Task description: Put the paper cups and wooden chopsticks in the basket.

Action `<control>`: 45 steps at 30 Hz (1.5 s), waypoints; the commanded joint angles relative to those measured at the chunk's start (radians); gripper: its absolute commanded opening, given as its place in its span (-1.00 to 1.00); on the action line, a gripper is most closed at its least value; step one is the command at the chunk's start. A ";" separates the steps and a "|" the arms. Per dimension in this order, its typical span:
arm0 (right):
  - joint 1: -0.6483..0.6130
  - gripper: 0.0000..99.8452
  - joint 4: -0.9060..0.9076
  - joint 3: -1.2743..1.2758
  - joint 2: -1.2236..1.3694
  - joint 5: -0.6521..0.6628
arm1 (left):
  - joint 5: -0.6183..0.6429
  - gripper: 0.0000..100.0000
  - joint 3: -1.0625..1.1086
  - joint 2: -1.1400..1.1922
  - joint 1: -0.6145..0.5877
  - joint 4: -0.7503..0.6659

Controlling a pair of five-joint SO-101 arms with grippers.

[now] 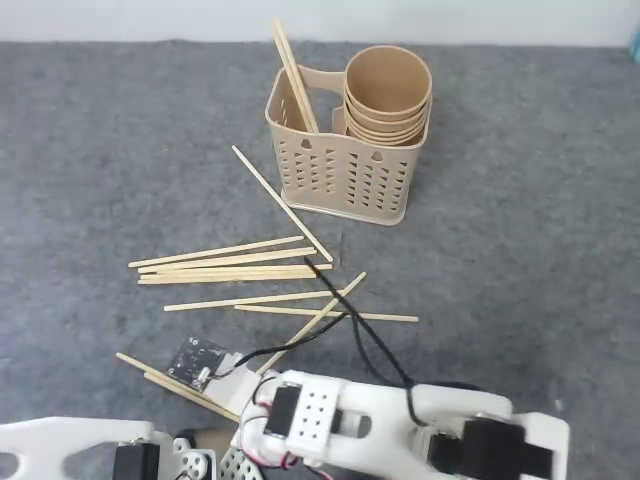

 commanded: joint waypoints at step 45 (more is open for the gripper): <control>-0.096 -0.49 0.340 -0.144 0.056 0.041 | 0.009 -0.24 -0.054 0.017 -0.021 -0.069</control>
